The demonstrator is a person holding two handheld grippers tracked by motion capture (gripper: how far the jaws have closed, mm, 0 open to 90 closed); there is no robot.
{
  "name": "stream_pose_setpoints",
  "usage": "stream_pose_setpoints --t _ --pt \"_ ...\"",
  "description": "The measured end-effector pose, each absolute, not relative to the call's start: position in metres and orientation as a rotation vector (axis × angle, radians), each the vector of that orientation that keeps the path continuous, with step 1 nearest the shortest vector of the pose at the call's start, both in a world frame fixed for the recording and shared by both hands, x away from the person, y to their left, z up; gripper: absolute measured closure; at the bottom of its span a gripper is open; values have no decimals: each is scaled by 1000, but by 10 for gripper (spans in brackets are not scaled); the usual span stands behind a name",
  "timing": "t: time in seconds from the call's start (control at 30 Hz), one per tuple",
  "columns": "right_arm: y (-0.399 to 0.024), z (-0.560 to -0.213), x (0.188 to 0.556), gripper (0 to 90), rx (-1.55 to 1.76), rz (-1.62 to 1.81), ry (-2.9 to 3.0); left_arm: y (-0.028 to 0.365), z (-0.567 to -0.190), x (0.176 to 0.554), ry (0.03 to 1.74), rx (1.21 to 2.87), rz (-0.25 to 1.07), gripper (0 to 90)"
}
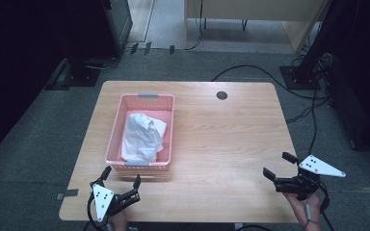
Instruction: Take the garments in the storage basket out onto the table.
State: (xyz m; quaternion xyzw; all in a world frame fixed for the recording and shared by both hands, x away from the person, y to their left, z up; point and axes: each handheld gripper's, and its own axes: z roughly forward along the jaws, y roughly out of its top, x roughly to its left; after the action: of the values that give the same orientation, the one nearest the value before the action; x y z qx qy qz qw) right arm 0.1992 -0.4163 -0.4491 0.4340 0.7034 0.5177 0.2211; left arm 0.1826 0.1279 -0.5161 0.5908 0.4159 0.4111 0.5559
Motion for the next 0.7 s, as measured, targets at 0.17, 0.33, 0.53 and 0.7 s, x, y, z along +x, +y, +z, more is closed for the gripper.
stream_pose_setpoints --t 0.17,0.33,0.53,0.7 --pt "-407 -448 205 14 1184 1434 1964 128 -516 183 982 1397 968 0" --pt "-401 -449 209 14 1181 1438 1973 128 -516 183 981 1397 965 0" --pt "-392 -450 214 14 1174 1441 1987 128 -516 183 982 1397 965 0" --pt "-384 -450 218 14 1163 1436 2007 128 -516 183 981 1396 968 0"
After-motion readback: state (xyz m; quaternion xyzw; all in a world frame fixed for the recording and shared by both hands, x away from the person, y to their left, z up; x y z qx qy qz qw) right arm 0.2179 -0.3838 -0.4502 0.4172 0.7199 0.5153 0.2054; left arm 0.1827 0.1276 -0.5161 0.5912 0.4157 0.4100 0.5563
